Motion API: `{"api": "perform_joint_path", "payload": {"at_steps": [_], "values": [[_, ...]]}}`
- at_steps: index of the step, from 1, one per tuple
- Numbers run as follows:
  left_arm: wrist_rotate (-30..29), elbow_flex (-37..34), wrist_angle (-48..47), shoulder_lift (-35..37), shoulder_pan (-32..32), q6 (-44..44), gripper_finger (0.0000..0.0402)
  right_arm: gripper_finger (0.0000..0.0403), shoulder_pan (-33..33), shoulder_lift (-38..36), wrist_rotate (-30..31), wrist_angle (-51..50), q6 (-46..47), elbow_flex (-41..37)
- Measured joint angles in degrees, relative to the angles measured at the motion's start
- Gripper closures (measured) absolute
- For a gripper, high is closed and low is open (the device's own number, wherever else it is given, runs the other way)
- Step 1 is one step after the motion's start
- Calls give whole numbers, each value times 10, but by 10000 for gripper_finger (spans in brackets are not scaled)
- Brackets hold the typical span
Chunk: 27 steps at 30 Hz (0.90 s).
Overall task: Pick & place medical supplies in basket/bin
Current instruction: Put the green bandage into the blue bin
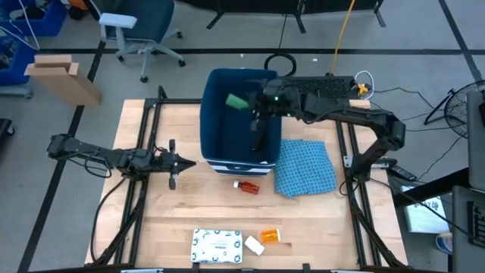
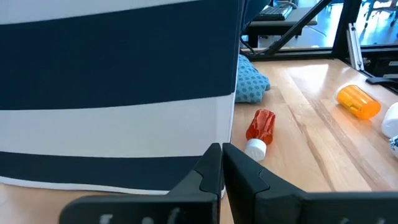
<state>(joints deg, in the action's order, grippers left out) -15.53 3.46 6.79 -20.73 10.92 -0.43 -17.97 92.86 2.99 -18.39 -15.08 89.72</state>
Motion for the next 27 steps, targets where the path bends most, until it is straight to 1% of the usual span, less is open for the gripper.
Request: {"api": "perform_joint_path", "payload": {"at_steps": [5, 7, 9, 11, 14, 20, 27], "values": [[-6, 0, 14, 0, 0, -10, 382, 321, 4, 37, -45, -16, 18, 70], [-6, 0, 19, 0, 0, -12, 382, 325, 5, 67, -46, -33, 12, 83], [-6, 0, 19, 0, 0, -11, 382, 329, 5, 96, -51, -49, 6, 84], [-6, 0, 19, 0, 0, -11, 382, 331, 5, 124, -72, -64, -3, 82], [-6, 0, 19, 0, 0, -15, 382, 331, 5, 157, -77, -79, -29, 84], [-10, 0, 17, 0, 0, -28, 382, 332, 16, 242, -91, -78, -70, 84], [-10, 0, 11, 0, 0, -22, 382, 332, 12, 329, -102, -86, -57, 84]]}}
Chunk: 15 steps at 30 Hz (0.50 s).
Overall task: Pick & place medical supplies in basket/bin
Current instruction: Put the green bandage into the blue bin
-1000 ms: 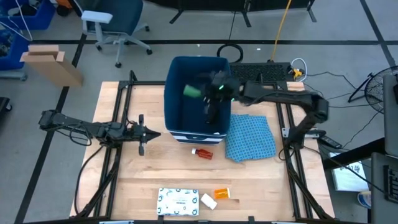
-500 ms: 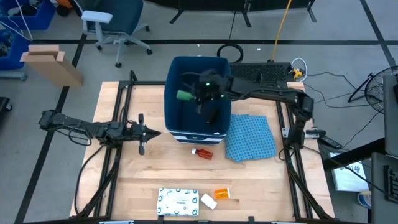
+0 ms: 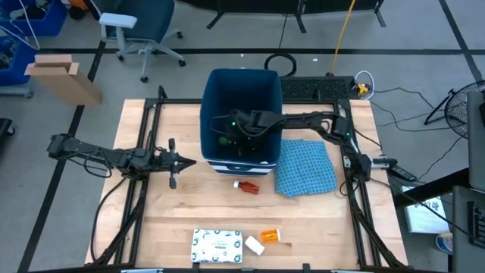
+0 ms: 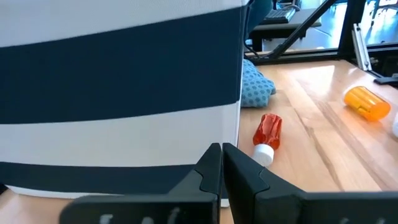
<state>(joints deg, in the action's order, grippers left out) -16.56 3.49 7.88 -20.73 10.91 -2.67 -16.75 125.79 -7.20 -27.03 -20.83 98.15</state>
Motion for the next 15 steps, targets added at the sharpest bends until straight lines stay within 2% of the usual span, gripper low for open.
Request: {"api": "perform_joint_path", "payload": {"at_steps": [7, 15], "values": [[0, 0, -16, -3, 0, 18, 382, 332, -1, 41, -32, -22, 5, 4], [0, 0, -22, -3, 0, 32, 382, 331, -5, 38, -39, -34, 6, 2]]}}
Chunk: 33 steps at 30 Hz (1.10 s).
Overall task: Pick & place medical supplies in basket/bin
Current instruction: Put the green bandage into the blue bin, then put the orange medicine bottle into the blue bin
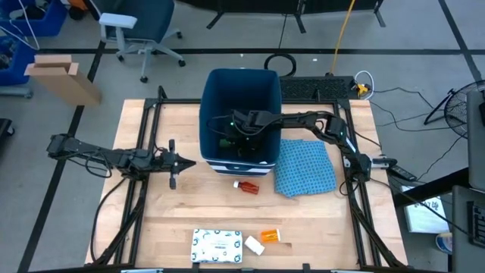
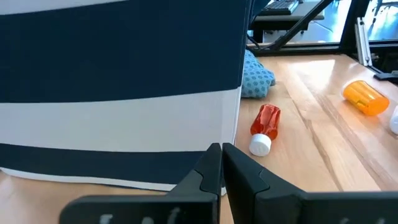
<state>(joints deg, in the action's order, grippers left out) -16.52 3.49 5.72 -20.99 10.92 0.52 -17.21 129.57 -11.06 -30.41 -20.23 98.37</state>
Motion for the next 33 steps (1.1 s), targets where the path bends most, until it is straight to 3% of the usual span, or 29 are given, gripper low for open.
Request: {"api": "perform_joint_path", "payload": {"at_steps": [4, 8, 14, 19, 23, 27, 33], "values": [[0, 0, 0, 0, 0, 2, 382, 307, 1, -17, 30, 11, 5, -2], [0, 0, 0, 0, 0, 0, 382, 255, 1, -44, 57, 14, 23, -6], [-3, 0, 0, 0, 0, -6, 382, 182, -2, -140, 102, 34, 31, -3], [-1, 0, -1, 0, 0, -7, 382, 156, 7, -238, 138, 36, 42, -4], [0, 0, -1, 0, 0, -8, 382, 159, 21, -337, 143, 24, 64, -3], [0, 0, -1, 0, 0, -8, 382, 187, 48, -429, 140, -17, 75, -3], [0, 0, 0, 0, 0, -2, 382, 285, 97, -558, 140, -39, 94, -48]]}}
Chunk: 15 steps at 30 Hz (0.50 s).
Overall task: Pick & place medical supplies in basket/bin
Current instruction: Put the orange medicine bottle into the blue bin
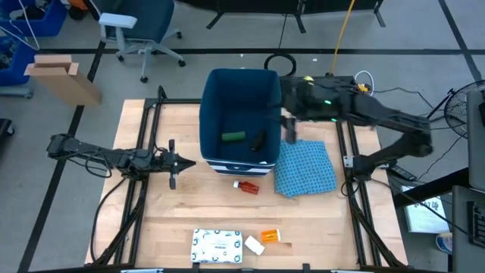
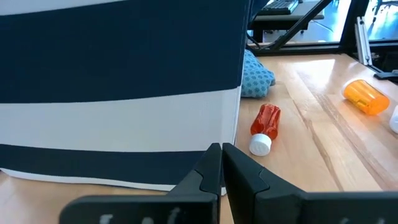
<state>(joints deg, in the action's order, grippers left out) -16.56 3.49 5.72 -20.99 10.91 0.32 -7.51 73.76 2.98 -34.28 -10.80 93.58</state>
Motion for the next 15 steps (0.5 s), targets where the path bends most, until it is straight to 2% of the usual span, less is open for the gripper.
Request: {"api": "perform_joint_path", "payload": {"at_steps": [5, 15], "values": [[0, 0, 0, 0, 0, 2, 382, 388, 46, -105, 0, 43, 7, -112], [-11, 0, 1, 0, 0, -8, 382, 400, 147, -296, -18, 264, 40, -444]]}}
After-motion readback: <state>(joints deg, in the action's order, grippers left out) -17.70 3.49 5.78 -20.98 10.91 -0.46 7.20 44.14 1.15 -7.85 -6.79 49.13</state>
